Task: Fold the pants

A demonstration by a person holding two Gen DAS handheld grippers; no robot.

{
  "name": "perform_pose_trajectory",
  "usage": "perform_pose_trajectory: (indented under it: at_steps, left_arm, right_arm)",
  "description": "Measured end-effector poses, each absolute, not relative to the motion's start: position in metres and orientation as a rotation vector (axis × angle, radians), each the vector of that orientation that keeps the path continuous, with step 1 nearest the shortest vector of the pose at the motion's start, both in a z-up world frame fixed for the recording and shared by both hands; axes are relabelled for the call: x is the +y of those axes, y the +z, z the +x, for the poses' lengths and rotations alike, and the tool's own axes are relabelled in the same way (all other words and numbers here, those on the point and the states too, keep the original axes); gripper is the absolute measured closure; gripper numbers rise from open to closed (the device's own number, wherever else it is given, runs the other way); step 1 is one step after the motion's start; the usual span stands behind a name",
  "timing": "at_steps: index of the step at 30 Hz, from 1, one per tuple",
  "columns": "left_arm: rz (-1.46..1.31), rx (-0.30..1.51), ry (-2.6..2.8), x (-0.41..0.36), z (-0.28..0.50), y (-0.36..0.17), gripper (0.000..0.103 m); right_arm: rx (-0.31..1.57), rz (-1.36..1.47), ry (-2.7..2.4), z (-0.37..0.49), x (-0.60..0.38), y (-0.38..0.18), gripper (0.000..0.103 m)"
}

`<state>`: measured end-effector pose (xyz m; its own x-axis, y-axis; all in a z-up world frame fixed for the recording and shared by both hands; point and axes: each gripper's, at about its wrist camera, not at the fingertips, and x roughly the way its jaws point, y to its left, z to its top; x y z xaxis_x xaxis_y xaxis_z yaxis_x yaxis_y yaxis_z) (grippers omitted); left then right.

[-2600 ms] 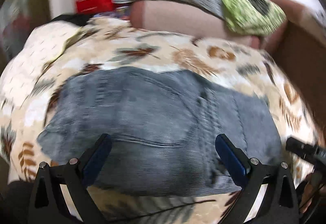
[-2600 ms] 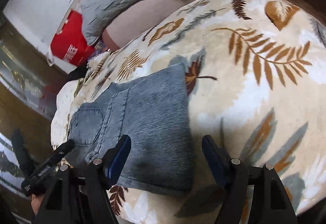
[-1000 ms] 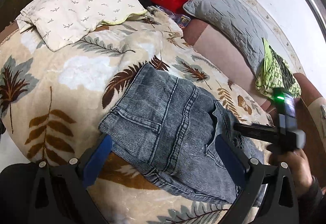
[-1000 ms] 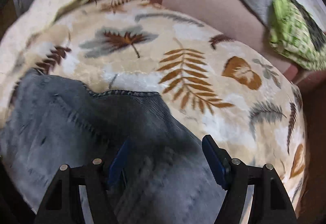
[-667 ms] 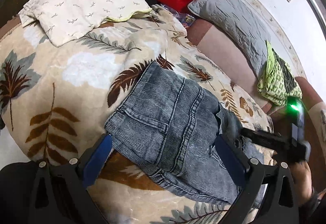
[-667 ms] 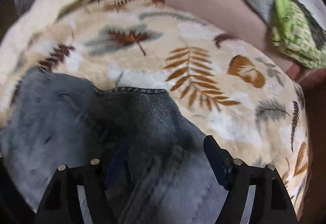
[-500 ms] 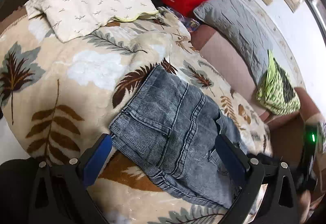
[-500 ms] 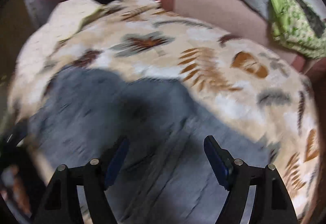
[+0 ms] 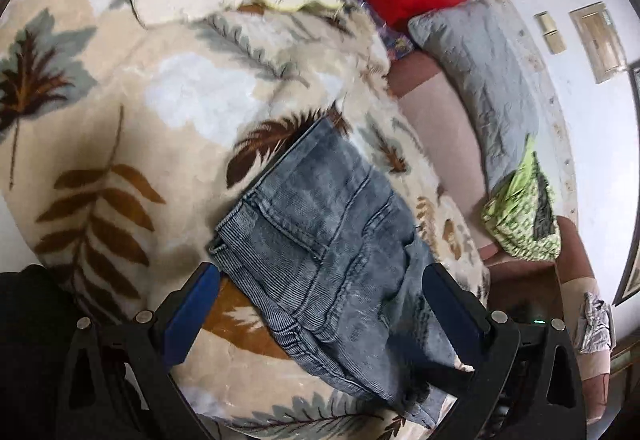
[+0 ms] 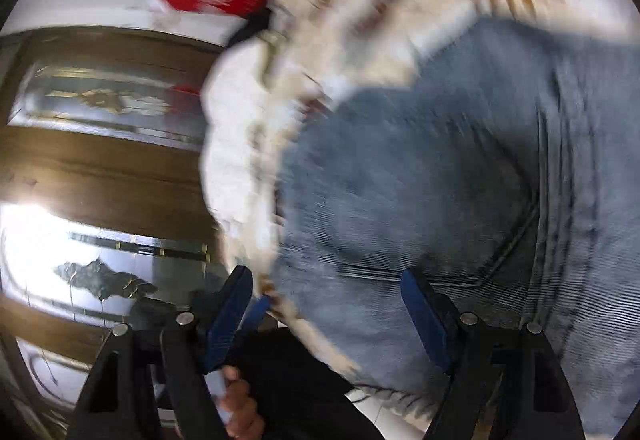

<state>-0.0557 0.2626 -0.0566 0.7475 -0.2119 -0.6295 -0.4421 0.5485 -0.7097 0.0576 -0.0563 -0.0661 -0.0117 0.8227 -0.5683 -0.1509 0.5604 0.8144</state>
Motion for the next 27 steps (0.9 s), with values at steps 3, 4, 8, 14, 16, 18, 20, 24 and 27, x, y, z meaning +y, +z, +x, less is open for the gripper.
perform_pose_trajectory:
  at_steps: [3, 4, 8, 14, 16, 18, 20, 24, 27]
  left_arm:
    - [-1.027, 0.784, 0.149, 0.262, -0.046, -0.066, 0.002]
    - [-1.028, 0.782, 0.156, 0.263, -0.045, -0.066, 0.002]
    - [-1.054, 0.802, 0.171, 0.262, -0.041, -0.072, 0.002]
    - [-1.077, 0.814, 0.185, 0.257, -0.033, -0.078, 0.002]
    - [-1.098, 0.810, 0.195, 0.255, -0.031, -0.078, 0.002]
    - [-1.097, 0.804, 0.213, 0.253, -0.030, -0.079, 0.002]
    - [-1.090, 0.792, 0.233, 0.251, -0.027, -0.077, 0.002]
    - [-0.982, 0.820, 0.290, 0.246, -0.018, -0.071, 0.065]
    - [-0.967, 0.830, 0.318, 0.248, -0.020, -0.074, 0.075]
  right_arm:
    - [1.397, 0.633, 0.843, 0.056, -0.055, -0.072, 0.024]
    - [1.372, 0.626, 0.860, 0.054, -0.058, -0.062, 0.024]
    - [1.252, 0.601, 0.858, 0.047, -0.088, -0.030, 0.024]
    - [1.201, 0.644, 0.805, 0.039, -0.142, -0.036, 0.024]
    - [1.180, 0.671, 0.805, 0.038, -0.160, -0.039, 0.023]
    - [1.153, 0.724, 0.790, 0.038, -0.180, -0.038, 0.023]
    - [1.132, 0.763, 0.772, 0.039, -0.198, -0.039, 0.023]
    - [1.140, 0.832, 0.783, 0.041, -0.211, -0.044, 0.023]
    - [1.150, 0.843, 0.810, 0.044, -0.200, -0.042, 0.023]
